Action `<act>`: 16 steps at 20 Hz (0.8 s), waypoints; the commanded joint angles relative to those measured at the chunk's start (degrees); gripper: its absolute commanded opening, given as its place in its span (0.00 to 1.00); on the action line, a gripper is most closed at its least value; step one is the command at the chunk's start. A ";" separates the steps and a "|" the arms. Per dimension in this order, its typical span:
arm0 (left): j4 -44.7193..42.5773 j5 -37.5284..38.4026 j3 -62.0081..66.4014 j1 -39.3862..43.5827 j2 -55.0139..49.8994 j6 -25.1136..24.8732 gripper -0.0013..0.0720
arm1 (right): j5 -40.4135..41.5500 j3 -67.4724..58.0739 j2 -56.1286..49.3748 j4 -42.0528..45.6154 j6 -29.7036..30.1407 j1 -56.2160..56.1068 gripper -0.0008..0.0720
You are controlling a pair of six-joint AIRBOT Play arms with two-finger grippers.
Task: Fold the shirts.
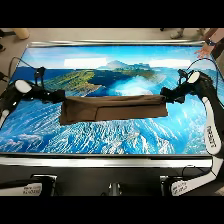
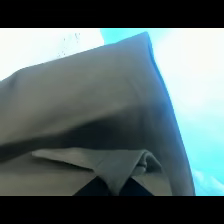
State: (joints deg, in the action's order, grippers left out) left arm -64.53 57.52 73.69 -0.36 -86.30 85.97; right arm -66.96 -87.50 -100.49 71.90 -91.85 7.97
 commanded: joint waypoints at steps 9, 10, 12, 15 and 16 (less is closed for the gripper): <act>5.62 9.11 11.19 0.13 -6.71 -3.72 0.53 | -5.53 -4.55 -7.48 -2.91 1.46 4.70 0.97; 5.68 9.11 11.19 1.22 -6.23 -3.69 0.53 | -6.49 -4.55 -8.90 -5.31 1.49 4.70 0.96; 5.70 9.11 11.19 4.20 -6.16 -3.50 0.53 | -8.48 -4.55 -11.15 -11.72 1.99 4.17 0.76; 5.68 5.84 11.19 9.73 -6.19 -3.30 0.52 | -10.97 -4.57 -10.95 -15.41 1.90 3.23 0.04; 5.68 3.54 11.19 11.56 -6.25 -2.82 0.37 | -12.26 -4.57 -9.75 -17.11 2.84 3.39 0.04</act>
State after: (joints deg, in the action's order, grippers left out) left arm -59.00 64.86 84.79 6.81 -92.75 82.72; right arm -75.75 -91.94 -110.78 60.97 -89.97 11.44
